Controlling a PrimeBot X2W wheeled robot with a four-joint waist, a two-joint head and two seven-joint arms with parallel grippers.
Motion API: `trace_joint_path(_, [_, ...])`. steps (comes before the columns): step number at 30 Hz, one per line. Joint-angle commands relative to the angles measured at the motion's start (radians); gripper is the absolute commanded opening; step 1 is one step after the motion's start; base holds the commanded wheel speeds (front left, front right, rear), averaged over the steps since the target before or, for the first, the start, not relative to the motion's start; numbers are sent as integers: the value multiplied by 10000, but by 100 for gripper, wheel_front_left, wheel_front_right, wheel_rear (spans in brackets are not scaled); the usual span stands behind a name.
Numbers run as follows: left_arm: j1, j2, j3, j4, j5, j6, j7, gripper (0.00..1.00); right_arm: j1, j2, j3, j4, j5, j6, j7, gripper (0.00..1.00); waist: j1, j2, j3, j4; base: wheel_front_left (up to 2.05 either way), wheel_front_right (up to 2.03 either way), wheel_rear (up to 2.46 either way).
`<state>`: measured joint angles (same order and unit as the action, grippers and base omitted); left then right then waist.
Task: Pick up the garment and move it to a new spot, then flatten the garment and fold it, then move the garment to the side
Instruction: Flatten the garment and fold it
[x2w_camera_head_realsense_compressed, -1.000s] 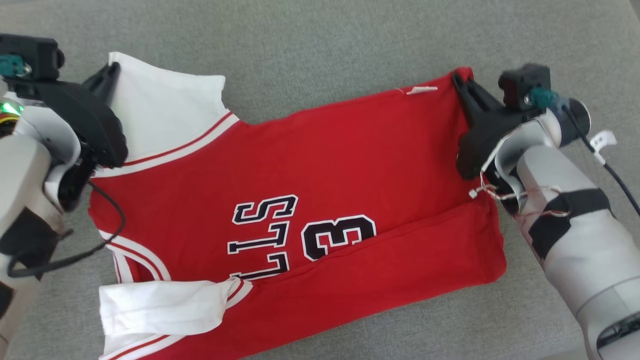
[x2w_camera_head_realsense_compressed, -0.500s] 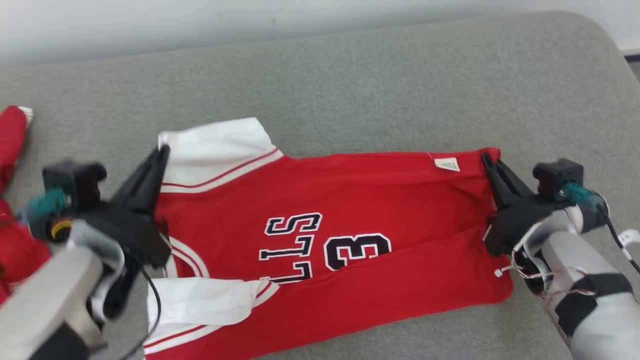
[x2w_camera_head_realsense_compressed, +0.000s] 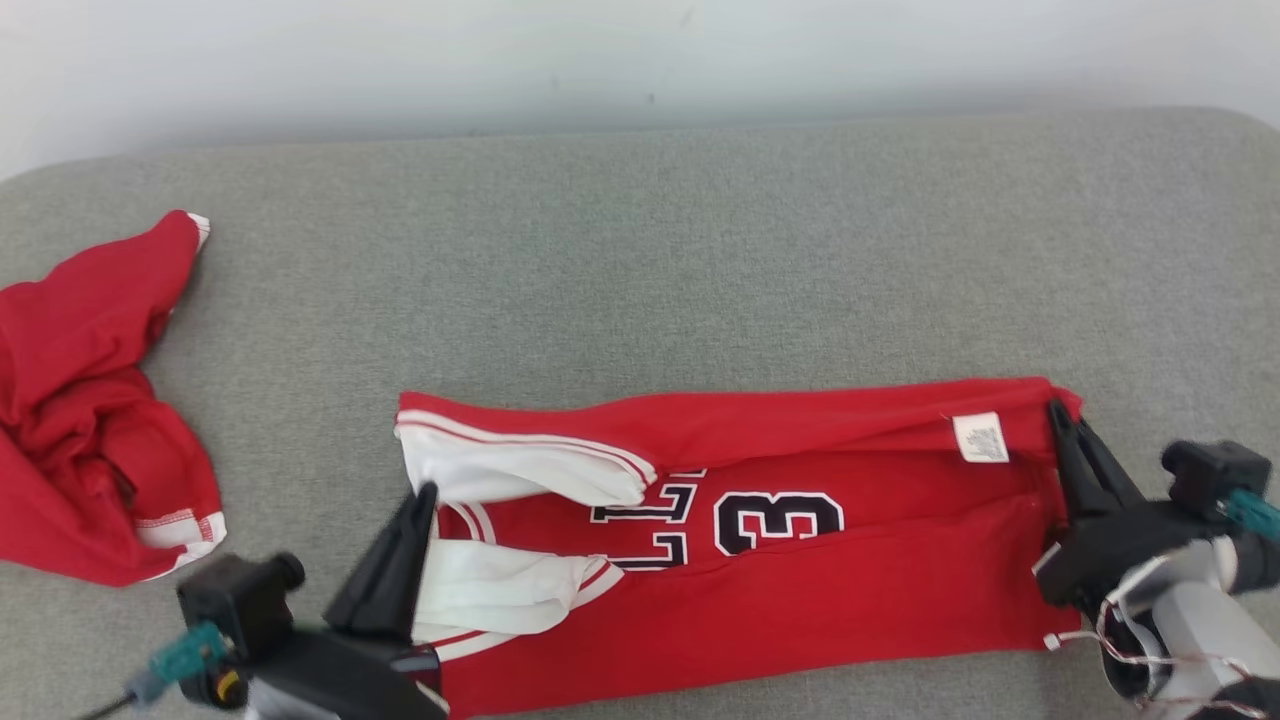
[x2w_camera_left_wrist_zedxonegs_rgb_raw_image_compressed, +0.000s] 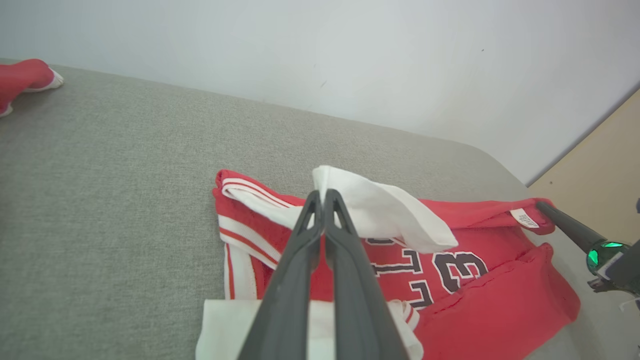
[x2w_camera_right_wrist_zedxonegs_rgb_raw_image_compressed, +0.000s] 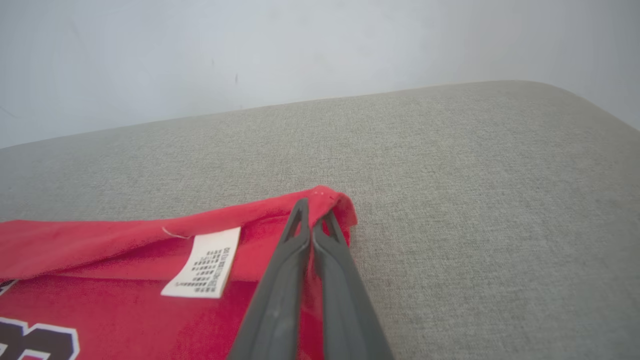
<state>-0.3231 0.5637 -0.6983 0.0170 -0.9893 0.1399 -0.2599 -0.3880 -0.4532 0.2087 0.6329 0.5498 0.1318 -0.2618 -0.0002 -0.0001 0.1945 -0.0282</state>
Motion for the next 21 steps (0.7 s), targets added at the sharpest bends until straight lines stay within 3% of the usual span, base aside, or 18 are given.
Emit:
trace_joint_path(1, [404,-151,47,-98,95,-15,-57,0,356,60,-222,-137,11,-26,-39,0,2,1,-173,163,0,0,0])
trace_joint_path(11, [1806,-921,530,783,567,-224,-55,0,1650,318,-746,-813,-191,-26,490,0,2,1,-402,118,0,0,0])
trace_joint_path(12, [1821,-999,612,892,697,-242,-56,18,1692,334,-745,-890,-219,-26,557,41,2,1,-437,99,0,0,0])
trace_joint_path(14, [1962,-1181,838,1091,882,-252,-57,100,1804,412,-775,-1061,-104,-26,657,100,2,1,-470,78,0,0,0])
trace_joint_path(21, [2304,-1618,2112,1081,2084,-314,-56,100,2416,227,-1013,-1843,127,-26,715,100,2,1,-695,164,0,0,0])
